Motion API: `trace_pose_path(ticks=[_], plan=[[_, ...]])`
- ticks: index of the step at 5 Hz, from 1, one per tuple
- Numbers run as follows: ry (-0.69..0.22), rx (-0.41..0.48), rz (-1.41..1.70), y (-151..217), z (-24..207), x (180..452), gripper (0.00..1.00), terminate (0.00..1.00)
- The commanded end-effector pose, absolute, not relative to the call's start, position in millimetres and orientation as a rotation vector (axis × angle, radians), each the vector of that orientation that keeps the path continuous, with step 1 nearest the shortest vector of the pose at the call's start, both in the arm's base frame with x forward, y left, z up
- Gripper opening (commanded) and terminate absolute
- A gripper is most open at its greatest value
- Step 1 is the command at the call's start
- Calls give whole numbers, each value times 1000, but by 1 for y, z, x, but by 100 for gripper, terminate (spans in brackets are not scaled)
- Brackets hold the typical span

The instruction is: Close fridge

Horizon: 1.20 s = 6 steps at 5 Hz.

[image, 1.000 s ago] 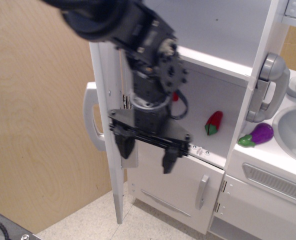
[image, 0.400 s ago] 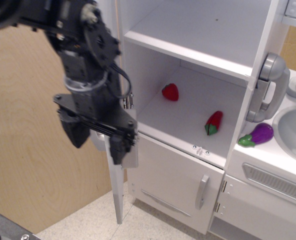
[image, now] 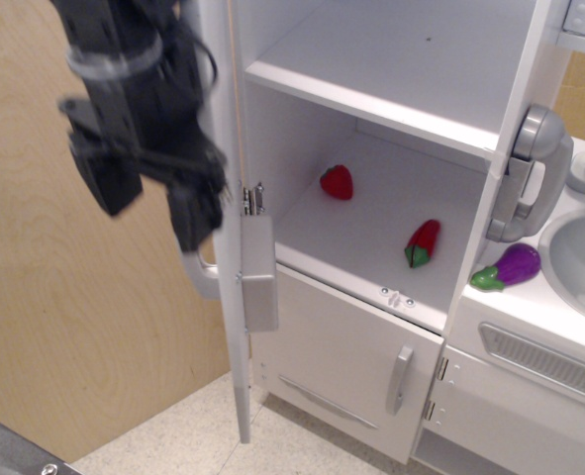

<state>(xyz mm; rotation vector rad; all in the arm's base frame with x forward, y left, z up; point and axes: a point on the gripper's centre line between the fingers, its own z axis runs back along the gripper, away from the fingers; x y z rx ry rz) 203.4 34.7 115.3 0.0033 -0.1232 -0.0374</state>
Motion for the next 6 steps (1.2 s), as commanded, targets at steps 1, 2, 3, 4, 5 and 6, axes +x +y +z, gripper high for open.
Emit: trace_pose_path(ticks=[1,2,3,4,5,6], plan=[[-207,31,-104,57,170,222,100,0],[-214,39,-85,55,171,245,100,0],[-226,52,-69,48,165,267,100,0],[-224,67,-55,41,156,281,100,0],[-229,68,-50,34,148,293,100,0],[-251,72,-12,28,141,314,100,0]])
